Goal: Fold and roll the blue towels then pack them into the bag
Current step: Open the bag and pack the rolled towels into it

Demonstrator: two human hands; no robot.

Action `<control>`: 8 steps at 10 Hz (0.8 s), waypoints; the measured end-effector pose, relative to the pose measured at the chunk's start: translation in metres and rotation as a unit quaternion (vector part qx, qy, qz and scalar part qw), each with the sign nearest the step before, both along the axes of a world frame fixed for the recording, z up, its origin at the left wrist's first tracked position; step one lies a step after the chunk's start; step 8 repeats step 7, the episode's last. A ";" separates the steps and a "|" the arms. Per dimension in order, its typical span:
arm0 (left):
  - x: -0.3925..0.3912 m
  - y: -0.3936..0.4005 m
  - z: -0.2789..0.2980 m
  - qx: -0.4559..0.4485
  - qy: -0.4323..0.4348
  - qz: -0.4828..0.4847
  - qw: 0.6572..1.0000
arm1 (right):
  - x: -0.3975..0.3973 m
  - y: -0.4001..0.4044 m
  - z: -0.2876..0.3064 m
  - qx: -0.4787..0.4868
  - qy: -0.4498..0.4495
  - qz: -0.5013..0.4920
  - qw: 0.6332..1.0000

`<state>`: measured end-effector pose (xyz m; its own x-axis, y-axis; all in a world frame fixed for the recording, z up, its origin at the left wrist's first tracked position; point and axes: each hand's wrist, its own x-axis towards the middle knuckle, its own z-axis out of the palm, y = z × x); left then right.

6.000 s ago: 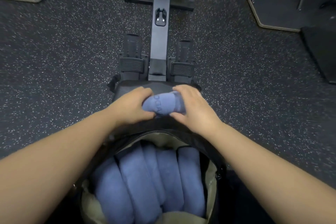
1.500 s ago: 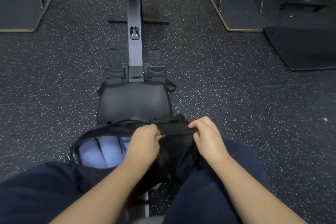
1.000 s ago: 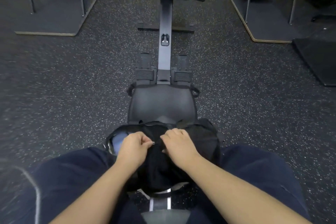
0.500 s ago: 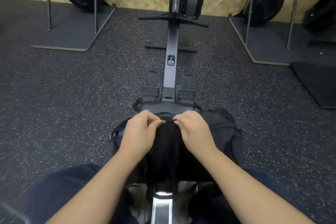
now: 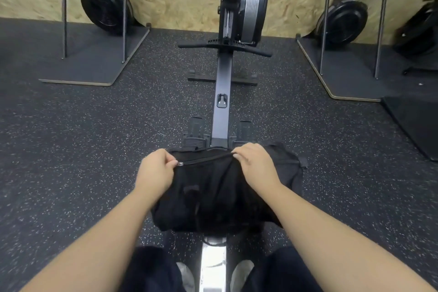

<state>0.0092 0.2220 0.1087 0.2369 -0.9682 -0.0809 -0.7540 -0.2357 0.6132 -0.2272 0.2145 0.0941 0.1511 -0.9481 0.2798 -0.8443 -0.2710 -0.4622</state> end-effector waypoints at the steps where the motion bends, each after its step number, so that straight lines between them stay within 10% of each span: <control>1: 0.031 -0.024 -0.005 0.014 -0.032 0.026 0.999 | -0.020 -0.018 -0.015 0.053 0.000 -0.047 0.997; 5: 0.044 -0.067 -0.039 -0.018 -0.081 0.046 0.995 | -0.004 -0.056 -0.029 0.117 -0.026 -0.044 0.992; 8: 0.017 -0.080 -0.053 0.009 -0.132 -0.201 0.971 | -0.022 -0.072 -0.038 0.316 -0.006 -0.035 0.948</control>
